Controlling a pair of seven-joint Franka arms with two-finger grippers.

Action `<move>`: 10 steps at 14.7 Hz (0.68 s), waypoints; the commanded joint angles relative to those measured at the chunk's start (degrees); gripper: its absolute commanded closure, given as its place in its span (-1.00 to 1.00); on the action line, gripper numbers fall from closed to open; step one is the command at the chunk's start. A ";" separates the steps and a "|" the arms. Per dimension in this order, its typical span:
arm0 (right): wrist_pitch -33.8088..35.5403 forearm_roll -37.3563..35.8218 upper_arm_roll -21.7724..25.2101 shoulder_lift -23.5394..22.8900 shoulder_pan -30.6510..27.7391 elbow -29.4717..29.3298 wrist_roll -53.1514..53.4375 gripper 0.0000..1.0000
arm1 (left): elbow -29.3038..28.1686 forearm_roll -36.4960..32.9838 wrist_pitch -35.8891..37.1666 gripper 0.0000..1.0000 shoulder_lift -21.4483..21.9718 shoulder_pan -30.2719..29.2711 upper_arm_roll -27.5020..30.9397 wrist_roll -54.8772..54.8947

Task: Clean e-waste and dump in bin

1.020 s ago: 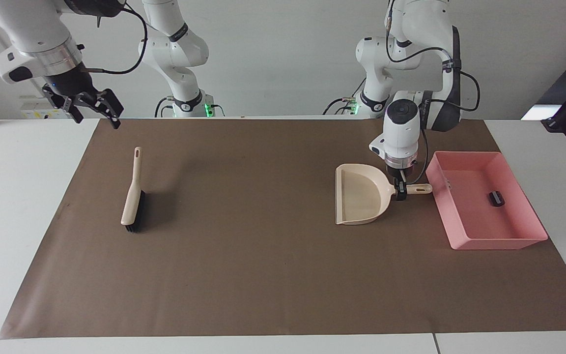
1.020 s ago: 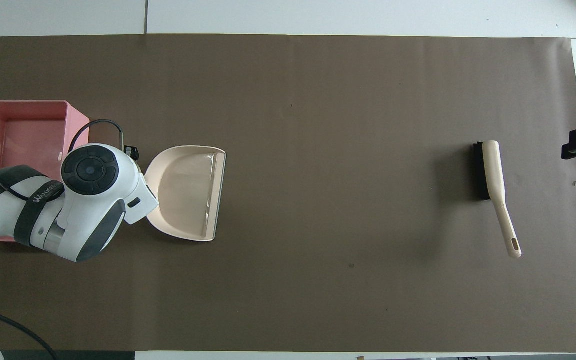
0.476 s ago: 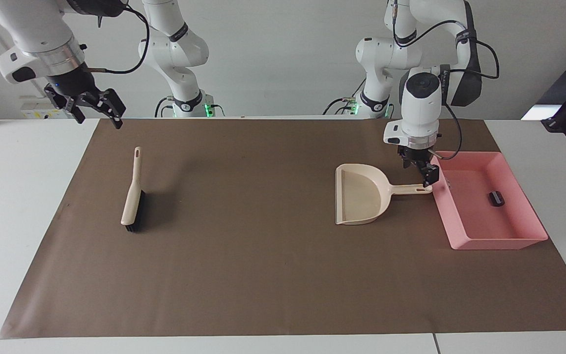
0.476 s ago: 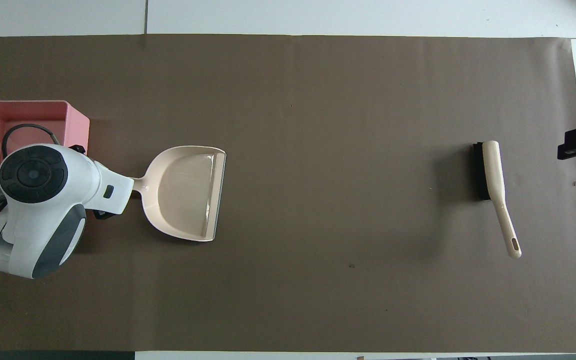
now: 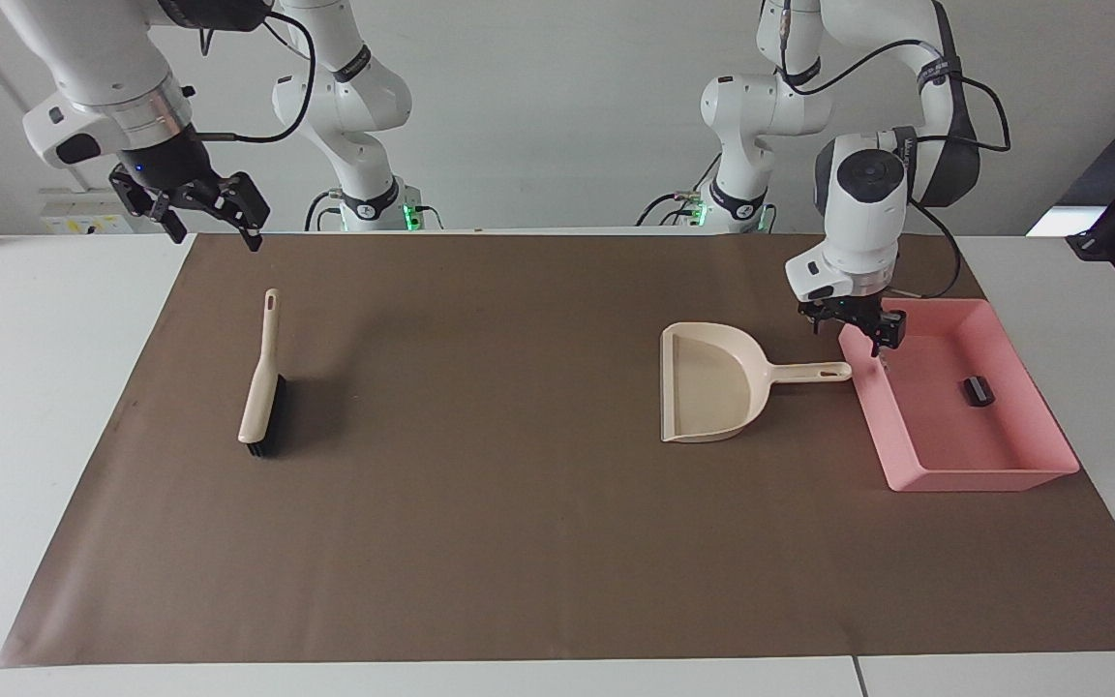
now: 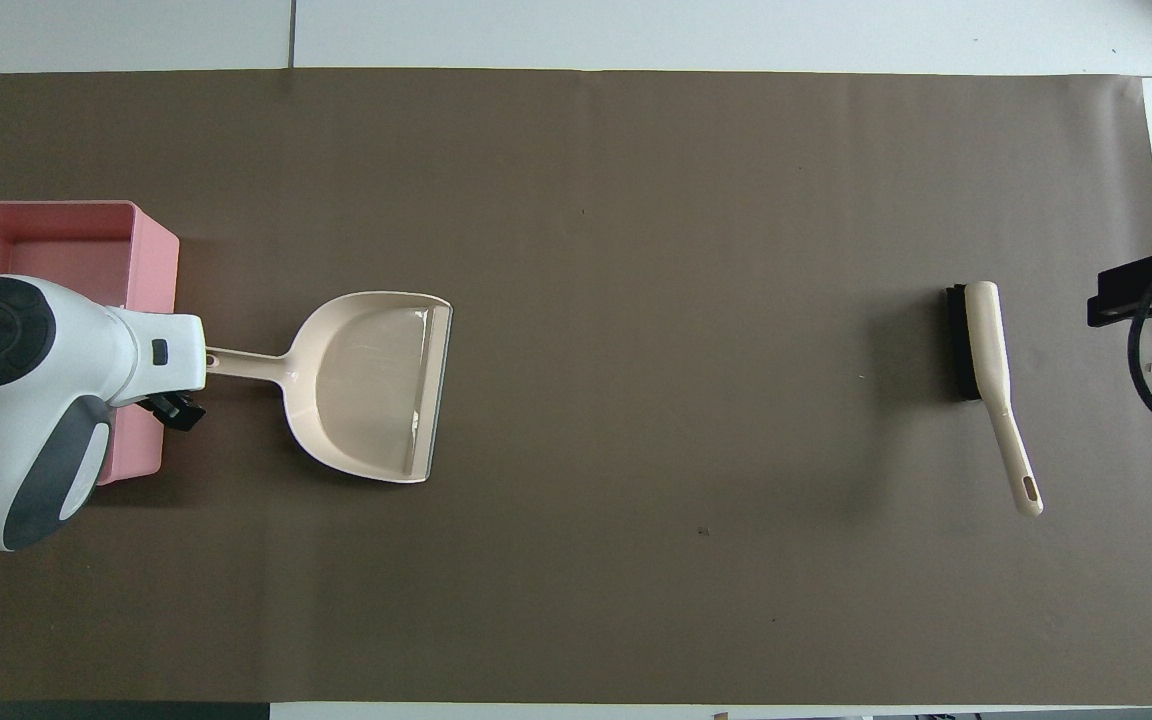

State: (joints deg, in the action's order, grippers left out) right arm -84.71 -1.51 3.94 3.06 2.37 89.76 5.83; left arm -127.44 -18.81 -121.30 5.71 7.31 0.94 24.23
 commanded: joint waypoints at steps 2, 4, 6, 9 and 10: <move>0.68 -0.95 -0.16 0.37 -0.34 0.16 -2.93 -1.00 | 6.56 12.18 7.37 -0.96 1.14 -5.36 0.03 -4.87; 0.25 -0.60 -0.16 0.45 -0.34 0.33 -2.67 -1.00 | 12.10 15.37 11.68 -0.96 0.79 -7.57 0.03 -9.44; 0.33 -0.33 -0.16 0.63 -0.34 0.51 -2.66 -1.00 | 18.33 17.92 16.94 -0.96 -0.08 -9.14 0.03 -14.80; 0.77 -0.25 -0.16 0.81 -0.43 0.59 -2.66 -1.00 | 29.23 18.90 26.17 -0.96 -2.98 -9.59 0.03 -16.32; 0.77 -0.25 -0.16 0.81 -0.43 0.60 -2.66 -1.00 | 32.40 18.90 28.63 -0.96 -3.51 -9.59 0.03 -16.75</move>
State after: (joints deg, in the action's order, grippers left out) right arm -84.55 -1.54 3.97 3.08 2.36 89.76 4.26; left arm -103.42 -0.96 -98.69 5.85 -1.75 1.37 9.08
